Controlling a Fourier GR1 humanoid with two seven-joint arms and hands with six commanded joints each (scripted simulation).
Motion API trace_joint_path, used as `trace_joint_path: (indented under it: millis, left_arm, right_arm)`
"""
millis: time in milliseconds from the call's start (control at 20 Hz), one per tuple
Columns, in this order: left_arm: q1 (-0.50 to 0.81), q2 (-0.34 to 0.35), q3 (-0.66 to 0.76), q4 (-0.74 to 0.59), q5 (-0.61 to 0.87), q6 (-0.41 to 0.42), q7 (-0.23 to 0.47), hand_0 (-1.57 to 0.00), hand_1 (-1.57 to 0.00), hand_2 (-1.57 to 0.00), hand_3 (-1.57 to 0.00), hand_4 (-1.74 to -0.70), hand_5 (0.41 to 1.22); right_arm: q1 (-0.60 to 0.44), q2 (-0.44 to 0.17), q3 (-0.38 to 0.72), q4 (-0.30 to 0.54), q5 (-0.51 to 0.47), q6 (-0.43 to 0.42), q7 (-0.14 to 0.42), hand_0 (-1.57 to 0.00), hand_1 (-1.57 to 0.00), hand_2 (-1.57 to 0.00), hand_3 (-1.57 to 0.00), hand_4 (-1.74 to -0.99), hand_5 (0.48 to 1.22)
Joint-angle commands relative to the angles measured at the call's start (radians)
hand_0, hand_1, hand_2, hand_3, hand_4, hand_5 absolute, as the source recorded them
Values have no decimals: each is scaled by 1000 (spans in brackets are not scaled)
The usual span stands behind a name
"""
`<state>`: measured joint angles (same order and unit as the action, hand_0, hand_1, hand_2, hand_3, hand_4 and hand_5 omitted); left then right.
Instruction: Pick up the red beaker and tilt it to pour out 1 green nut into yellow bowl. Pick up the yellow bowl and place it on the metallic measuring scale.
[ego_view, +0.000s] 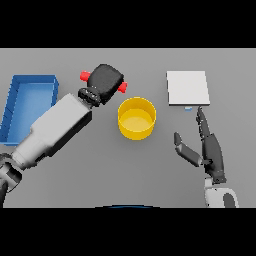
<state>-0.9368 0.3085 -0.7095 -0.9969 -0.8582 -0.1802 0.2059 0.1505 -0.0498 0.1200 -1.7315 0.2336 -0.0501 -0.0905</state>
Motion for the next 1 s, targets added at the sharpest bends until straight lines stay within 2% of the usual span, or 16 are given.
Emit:
trace_joint_path:
  millis: [0,50,250,350,400,500,750,800,950]
  left_arm:
    - [-21,0,-25,10,-17,-10,-19,-1571,-1571,-1571,-1277,-1701,1215]
    - [-44,-7,-56,26,-35,-26,-39,-1571,-1571,-1571,-1336,-1707,1216]
    - [-94,-2,-169,57,-97,-66,-104,-1571,-1571,-1571,-1475,-1726,1219]
    - [-136,-9,-224,77,-133,-106,-110,-1571,-1571,-1571,-1509,-1732,1220]
    - [-143,-3,-249,75,-148,-118,-109,-1571,-1571,-1571,-1522,-1734,1220]
    - [-165,-4,-301,82,-175,-144,-121,-1571,-1571,-1571,-1539,-1736,1220]
    - [-244,-19,-387,149,-226,-118,-166,-1571,-1571,-1571,-1561,-1739,1221]
    - [-250,-20,-403,143,-232,-136,-158,-1571,-1571,-1571,-1563,-1738,1221]
    - [-309,-40,-458,186,-257,-164,-193,-1571,-1571,-1571,-1567,-1736,1221]
  right_arm:
    - [4,9,5,-4,4,-7,-3,1,1,1,1,-1292,678]
    - [-5,14,-4,3,-6,-10,9,1,1,1,1,-1294,672]
    - [1,20,-11,5,-27,-6,-4,1,1,1,1,-1291,648]
    - [-8,28,-8,11,-23,-11,4,1,1,1,1,-1291,640]
    - [9,24,-9,6,-22,-10,-8,1,1,1,1,-1291,634]
    - [-14,21,-20,29,-18,-21,5,1,1,1,1,-1291,631]
    - [-14,26,-9,25,12,-37,15,1,1,1,1,-1276,593]
    - [-9,23,-6,18,16,-37,16,1,1,1,1,-1270,588]
    - [-13,21,-4,26,41,-54,25,1,1,1,1,-1236,582]
